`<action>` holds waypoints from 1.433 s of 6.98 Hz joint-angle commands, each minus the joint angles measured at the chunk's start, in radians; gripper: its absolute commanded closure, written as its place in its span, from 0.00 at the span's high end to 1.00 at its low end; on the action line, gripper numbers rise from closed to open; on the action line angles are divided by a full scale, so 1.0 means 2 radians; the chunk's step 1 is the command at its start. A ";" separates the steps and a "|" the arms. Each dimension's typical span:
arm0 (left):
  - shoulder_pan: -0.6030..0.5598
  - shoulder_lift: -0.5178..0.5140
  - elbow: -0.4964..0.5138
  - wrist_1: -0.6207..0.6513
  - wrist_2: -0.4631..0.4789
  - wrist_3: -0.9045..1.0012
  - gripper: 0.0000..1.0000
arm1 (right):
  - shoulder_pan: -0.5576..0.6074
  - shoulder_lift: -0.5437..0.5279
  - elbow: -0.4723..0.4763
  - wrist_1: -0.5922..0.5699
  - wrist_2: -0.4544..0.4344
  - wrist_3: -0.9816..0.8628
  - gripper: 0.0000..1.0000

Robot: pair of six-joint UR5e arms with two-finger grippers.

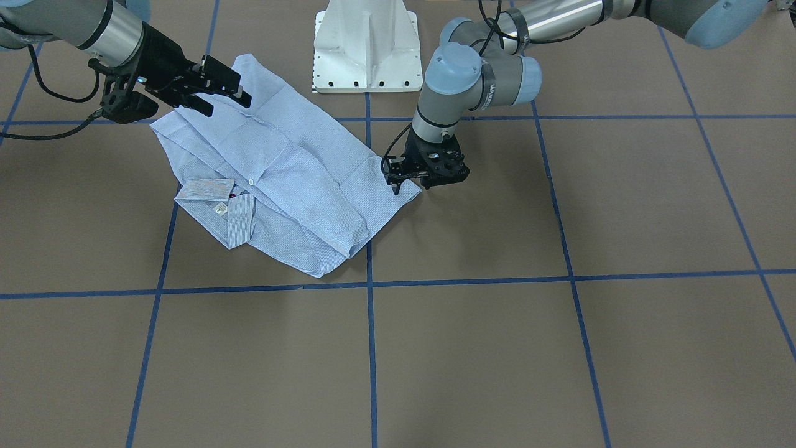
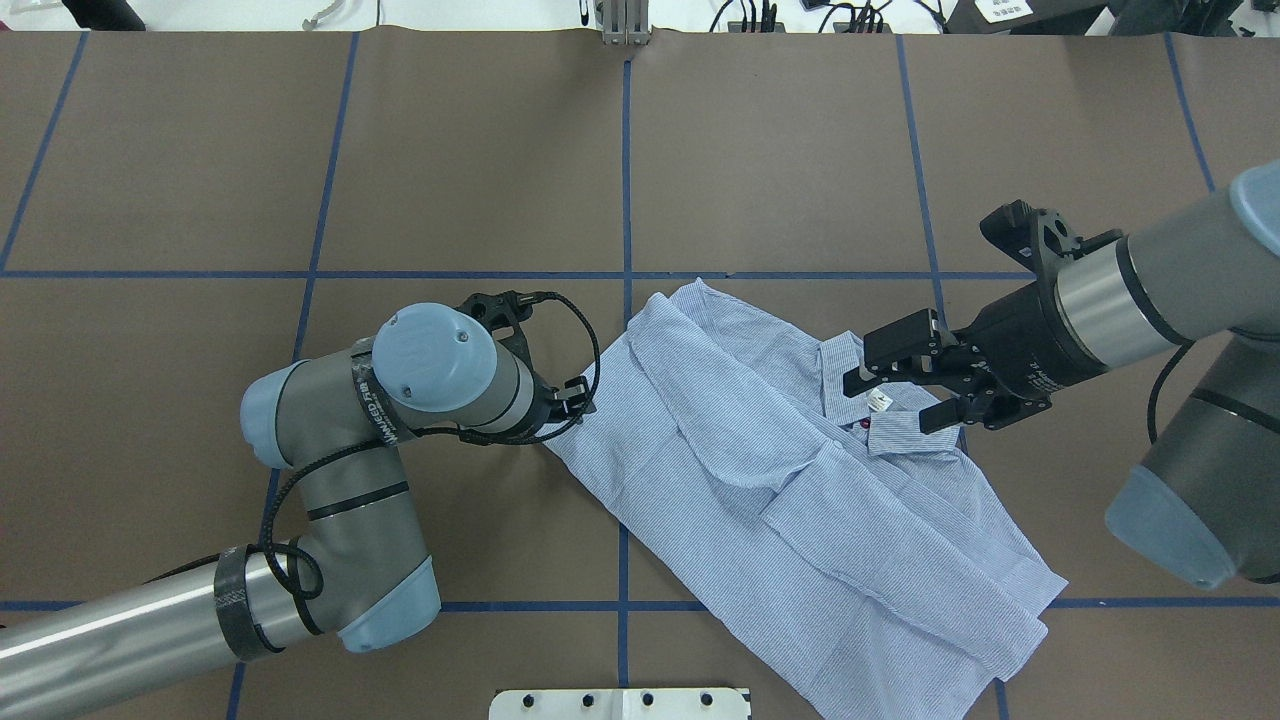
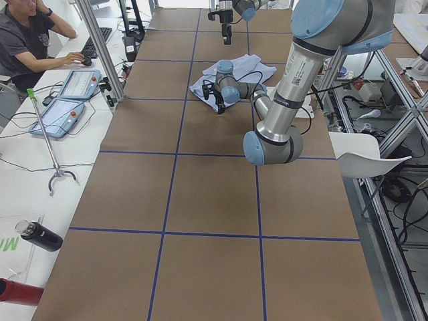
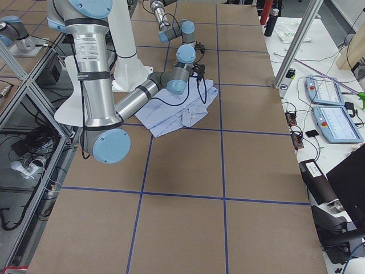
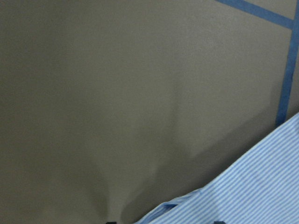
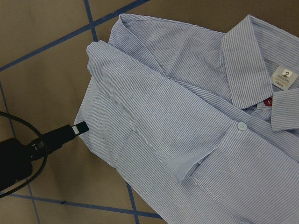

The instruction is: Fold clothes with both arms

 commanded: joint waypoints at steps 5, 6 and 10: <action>0.005 -0.007 0.010 -0.001 0.000 -0.001 0.45 | 0.001 0.000 -0.004 -0.001 0.001 0.000 1.00; 0.005 -0.008 0.003 0.000 0.000 -0.001 0.41 | 0.002 0.000 -0.005 -0.001 0.001 0.000 1.00; 0.004 -0.009 0.003 0.001 0.000 -0.012 0.00 | 0.002 0.000 -0.007 -0.001 0.001 0.000 1.00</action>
